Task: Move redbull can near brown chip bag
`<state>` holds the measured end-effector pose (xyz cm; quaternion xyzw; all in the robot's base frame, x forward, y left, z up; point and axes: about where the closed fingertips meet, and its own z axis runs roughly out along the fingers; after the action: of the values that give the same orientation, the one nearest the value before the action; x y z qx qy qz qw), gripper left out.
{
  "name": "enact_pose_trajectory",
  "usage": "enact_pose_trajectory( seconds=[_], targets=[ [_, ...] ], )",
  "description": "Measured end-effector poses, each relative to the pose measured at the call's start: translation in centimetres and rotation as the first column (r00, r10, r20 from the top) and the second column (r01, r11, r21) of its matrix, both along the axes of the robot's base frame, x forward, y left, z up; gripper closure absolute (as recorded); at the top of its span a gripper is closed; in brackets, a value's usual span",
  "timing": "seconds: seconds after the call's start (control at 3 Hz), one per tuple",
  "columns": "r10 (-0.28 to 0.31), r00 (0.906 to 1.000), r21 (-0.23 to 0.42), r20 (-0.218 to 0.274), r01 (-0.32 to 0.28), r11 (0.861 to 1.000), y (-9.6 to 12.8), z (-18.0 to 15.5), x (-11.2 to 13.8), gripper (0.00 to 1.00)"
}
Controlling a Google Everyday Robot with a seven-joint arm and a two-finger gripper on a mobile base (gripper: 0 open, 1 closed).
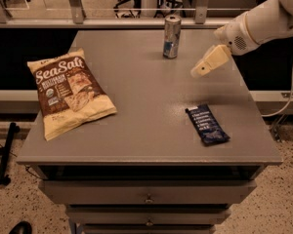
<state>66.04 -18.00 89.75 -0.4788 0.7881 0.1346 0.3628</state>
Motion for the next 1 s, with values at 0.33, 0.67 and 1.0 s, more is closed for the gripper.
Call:
enact_pose_trajectory(
  seconds=[0.33, 0.67, 1.0],
  targets=[
    [-0.043, 0.9976, 0.091, 0.054, 0.038, 0.995, 1.6, -0.5, 3.7, 0.0],
    [-0.112, 0.9892, 0.186, 0.094, 0.093, 0.978, 2.6, -0.9, 8.0, 0.0],
    [-0.167, 0.9775, 0.258, 0.129, 0.13, 0.957, 3.9, -1.8, 11.9, 0.0]
  ],
)
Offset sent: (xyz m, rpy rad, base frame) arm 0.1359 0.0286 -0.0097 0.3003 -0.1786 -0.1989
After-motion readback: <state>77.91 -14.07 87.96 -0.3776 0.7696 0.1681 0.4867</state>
